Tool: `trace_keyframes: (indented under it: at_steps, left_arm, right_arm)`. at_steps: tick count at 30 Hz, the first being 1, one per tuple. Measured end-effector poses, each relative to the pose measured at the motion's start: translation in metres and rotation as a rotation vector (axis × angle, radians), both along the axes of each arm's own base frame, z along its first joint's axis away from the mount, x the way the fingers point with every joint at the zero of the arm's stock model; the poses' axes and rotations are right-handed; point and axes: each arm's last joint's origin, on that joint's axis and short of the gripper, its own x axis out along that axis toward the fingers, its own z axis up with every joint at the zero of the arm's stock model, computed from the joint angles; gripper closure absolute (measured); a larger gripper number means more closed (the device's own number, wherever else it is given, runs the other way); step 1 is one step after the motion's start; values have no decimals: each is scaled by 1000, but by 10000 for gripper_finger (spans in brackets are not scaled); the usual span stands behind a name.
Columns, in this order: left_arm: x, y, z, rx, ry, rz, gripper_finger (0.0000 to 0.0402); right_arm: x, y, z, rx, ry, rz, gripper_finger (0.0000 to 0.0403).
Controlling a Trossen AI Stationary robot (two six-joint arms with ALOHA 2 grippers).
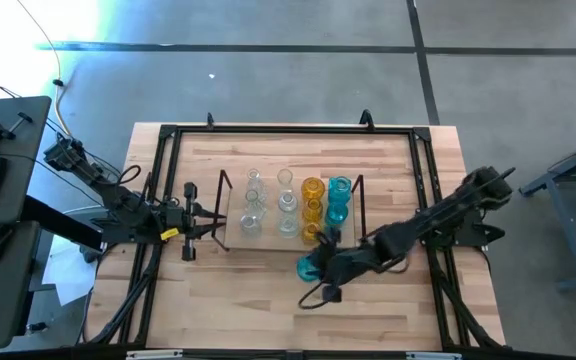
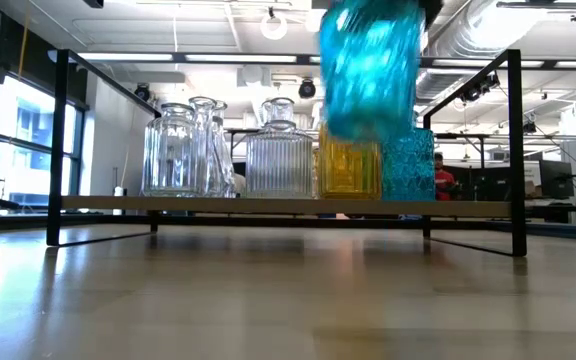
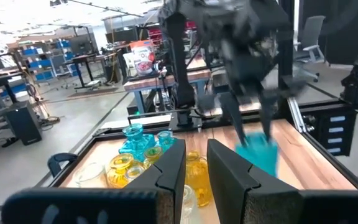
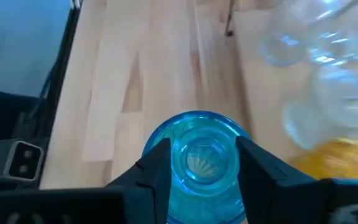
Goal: Sort vases onto shelf
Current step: Put the blue vase on the shelf aligned with the other blue vases
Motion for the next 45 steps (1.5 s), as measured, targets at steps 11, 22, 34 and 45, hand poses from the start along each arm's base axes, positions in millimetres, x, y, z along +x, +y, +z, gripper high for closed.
trace_keyframes:
  at_steps: [11,22,34,45]
  left_arm:
    - [0,0,-1,-1,8,-3,346]
    - [0,0,-1,0,8,-2,346]
    - [0,0,-1,6,7,17,346]
    - [0,1,-1,-2,5,20,346]
  right_arm:
    - [-61,-44,59,-101,8,-155,289]
    - [-52,-62,17,-133,145,-239,289]
    - [-53,-71,-10,-103,179,-281,288]
    - [-54,-72,-10,-90,179,-301,254]
